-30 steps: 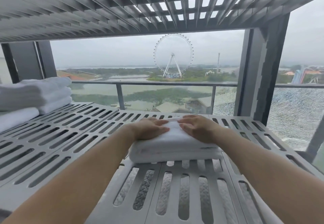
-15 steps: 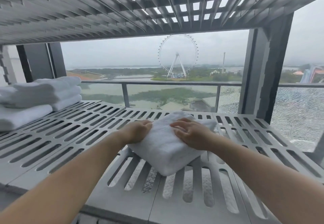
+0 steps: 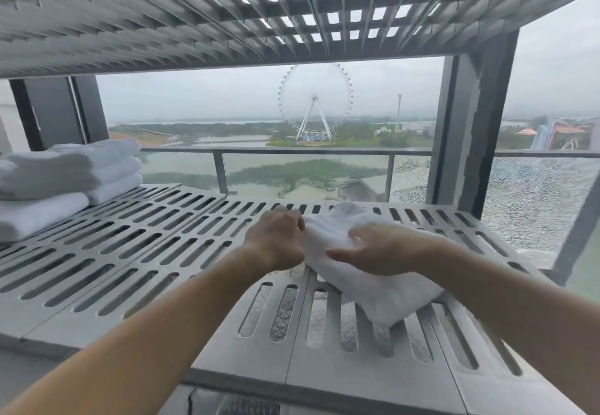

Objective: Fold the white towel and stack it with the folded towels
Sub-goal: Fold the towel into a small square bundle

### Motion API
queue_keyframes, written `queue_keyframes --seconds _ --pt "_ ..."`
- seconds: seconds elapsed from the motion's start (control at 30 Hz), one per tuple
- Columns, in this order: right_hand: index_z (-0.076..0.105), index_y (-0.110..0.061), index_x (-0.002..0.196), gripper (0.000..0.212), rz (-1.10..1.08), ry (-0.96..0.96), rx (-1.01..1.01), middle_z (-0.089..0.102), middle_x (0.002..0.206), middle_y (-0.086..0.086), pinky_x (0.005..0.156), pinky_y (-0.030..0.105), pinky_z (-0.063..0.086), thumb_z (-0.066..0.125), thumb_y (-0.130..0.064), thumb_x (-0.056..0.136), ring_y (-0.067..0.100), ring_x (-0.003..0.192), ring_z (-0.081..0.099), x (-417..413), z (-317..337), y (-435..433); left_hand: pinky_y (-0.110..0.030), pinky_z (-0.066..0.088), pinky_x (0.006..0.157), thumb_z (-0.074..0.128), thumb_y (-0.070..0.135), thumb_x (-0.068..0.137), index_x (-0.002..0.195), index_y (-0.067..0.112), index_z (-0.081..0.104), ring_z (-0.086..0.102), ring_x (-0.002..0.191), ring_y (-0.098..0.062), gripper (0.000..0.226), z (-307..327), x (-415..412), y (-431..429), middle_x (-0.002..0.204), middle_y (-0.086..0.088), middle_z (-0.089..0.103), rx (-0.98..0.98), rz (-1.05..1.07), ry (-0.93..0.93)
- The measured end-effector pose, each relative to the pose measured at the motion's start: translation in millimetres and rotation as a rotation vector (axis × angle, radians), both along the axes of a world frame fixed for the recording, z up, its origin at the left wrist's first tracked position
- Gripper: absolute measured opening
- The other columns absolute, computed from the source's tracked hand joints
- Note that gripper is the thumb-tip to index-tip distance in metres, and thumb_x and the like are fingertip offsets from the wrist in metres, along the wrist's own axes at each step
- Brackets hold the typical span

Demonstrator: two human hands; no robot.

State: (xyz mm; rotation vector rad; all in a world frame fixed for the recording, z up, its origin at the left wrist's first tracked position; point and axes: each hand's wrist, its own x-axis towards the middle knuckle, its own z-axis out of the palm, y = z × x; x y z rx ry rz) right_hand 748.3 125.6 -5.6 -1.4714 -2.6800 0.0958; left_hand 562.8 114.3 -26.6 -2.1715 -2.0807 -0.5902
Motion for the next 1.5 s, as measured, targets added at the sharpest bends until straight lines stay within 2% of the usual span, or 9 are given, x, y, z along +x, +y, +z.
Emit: queue_keyframes --seconds 0.13,0.33,0.43,0.53,0.73,0.83,1.0,1.33,1.5 --pt "0.05 -0.025 0.094 0.052 0.012 0.0 -0.014 0.057 0.097 -0.004 0.076 0.034 0.042 0.057 -0.065 0.063 0.016 0.088 0.053 6 -11 -3 -0.043 0.03 0.11 0.061 0.019 0.079 0.143 0.033 0.022 0.022 0.137 -0.023 0.076 -6 -18 19 0.15 -0.001 0.022 -0.027 -0.166 0.316" --pt "0.043 -0.044 0.129 0.074 0.047 0.065 -0.047 0.043 0.134 -0.017 0.107 0.03 0.029 0.067 -0.037 0.06 0.009 0.122 0.04 56 -1 32 -0.036 0.05 0.089 0.051 0.034 0.089 0.135 0.031 0.035 0.056 0.108 -0.022 0.049 -14 -18 27 0.127 -0.004 0.049 0.003 -0.279 0.39" --pt "0.048 -0.036 0.129 0.067 0.037 0.145 0.173 0.042 0.139 -0.009 0.106 0.029 0.026 0.07 -0.032 0.066 0.013 0.128 0.038 79 -14 47 -0.033 0.049 0.078 0.055 0.048 0.082 0.125 0.031 0.045 0.058 0.1 -0.021 0.047 -17 -18 25 0.121 0.001 0.053 0.114 -0.238 0.397" --pt "0.049 -0.026 0.13 0.066 0.022 0.334 0.265 0.043 0.139 -0.002 0.1 0.024 0.025 0.071 -0.026 0.069 0.017 0.126 0.041 87 -37 54 -0.041 0.042 0.09 0.056 0.054 0.073 0.12 0.032 0.049 0.05 0.113 -0.021 0.052 -12 -15 28 0.123 0.001 0.051 0.247 -0.243 0.357" --pt "0.052 -0.01 0.127 0.061 0.032 0.49 0.36 0.049 0.134 0.009 0.104 0.029 0.028 0.075 -0.017 0.071 0.024 0.124 0.044 82 -57 60 -0.04 0.029 0.106 0.064 0.024 0.077 0.141 0.033 0.03 0.038 0.13 -0.022 0.072 -19 11 52 0.145 0.001 0.038 0.243 -0.428 0.532" --pt "0.05 -0.011 0.129 0.055 0.07 0.458 0.394 0.049 0.136 0.009 0.106 0.026 0.024 0.068 -0.008 0.077 0.024 0.127 0.042 85 -60 61 -0.038 0.039 0.103 0.055 0.009 0.083 0.145 0.033 0.021 0.044 0.127 -0.019 0.074 -30 8 61 0.148 0.007 0.036 0.203 -0.411 0.458" --pt "0.051 -0.016 0.13 0.06 0.106 0.408 0.396 0.048 0.138 0.005 0.109 0.02 0.017 0.053 0.01 0.076 0.02 0.132 0.038 88 -60 64 -0.038 0.048 0.087 0.048 0.002 0.085 0.139 0.031 0.037 0.057 0.115 -0.022 0.062 -39 -6 58 0.137 0.006 0.051 0.262 -0.332 0.329" --pt "0.051 -0.014 0.129 0.055 -0.008 0.48 0.36 0.049 0.137 0.009 0.103 0.024 0.024 0.067 -0.007 0.077 0.025 0.126 0.045 100 -63 72 -0.038 0.046 0.085 0.054 0.009 0.085 0.135 0.027 0.041 0.054 0.115 -0.022 0.055 -42 1 54 0.136 0.006 0.05 0.261 -0.29 0.318" --pt "0.046 -0.01 0.133 0.06 -0.013 0.471 0.313 0.047 0.136 0.01 0.105 0.026 0.024 0.06 -0.002 0.075 0.027 0.127 0.041 94 -62 71 -0.035 0.042 0.099 0.06 0.005 0.07 0.134 0.02 0.046 0.048 0.123 -0.024 0.067 -43 -11 55 0.136 -0.003 0.049 0.281 -0.279 -0.113"
